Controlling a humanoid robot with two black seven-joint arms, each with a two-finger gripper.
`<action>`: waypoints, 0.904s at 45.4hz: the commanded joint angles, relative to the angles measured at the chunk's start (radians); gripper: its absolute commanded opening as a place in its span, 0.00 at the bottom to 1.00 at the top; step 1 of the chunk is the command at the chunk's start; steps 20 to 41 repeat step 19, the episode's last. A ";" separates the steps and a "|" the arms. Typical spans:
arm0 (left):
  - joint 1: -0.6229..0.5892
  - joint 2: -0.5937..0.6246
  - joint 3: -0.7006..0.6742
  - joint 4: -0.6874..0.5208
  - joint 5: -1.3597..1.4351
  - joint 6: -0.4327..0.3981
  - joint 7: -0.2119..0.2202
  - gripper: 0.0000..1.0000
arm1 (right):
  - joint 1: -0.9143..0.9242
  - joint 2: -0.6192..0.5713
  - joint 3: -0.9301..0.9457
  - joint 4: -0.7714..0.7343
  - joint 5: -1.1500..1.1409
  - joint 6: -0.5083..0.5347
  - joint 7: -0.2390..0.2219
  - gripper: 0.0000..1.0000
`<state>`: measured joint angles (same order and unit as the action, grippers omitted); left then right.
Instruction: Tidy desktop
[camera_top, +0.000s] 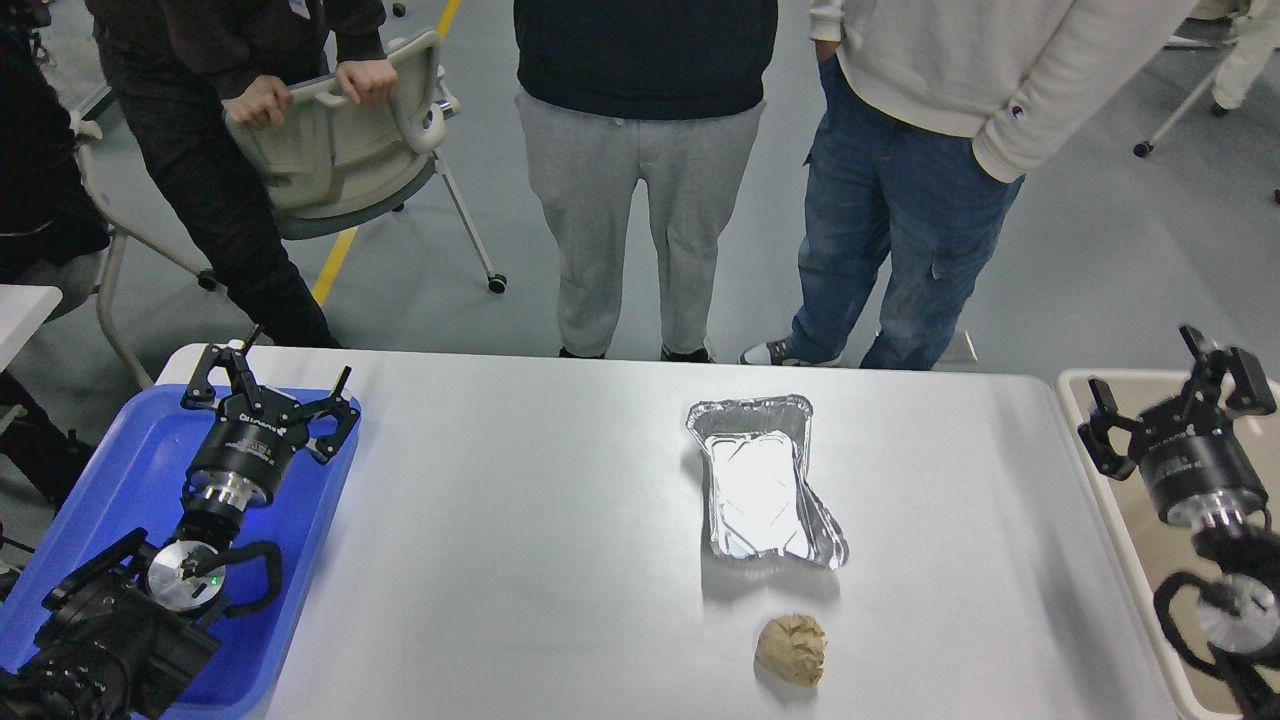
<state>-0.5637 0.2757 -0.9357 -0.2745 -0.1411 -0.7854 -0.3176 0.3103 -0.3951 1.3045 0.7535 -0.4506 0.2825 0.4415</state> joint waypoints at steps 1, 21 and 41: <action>0.001 0.000 0.000 0.000 0.000 0.000 0.000 1.00 | -0.042 0.144 0.211 0.083 -0.207 0.001 0.013 1.00; 0.001 0.000 0.000 0.000 0.000 0.000 0.000 1.00 | -0.050 0.157 0.168 0.050 -0.192 0.003 0.016 1.00; 0.001 0.000 0.000 0.000 0.000 0.000 0.000 1.00 | -0.050 0.157 0.168 0.050 -0.192 0.003 0.016 1.00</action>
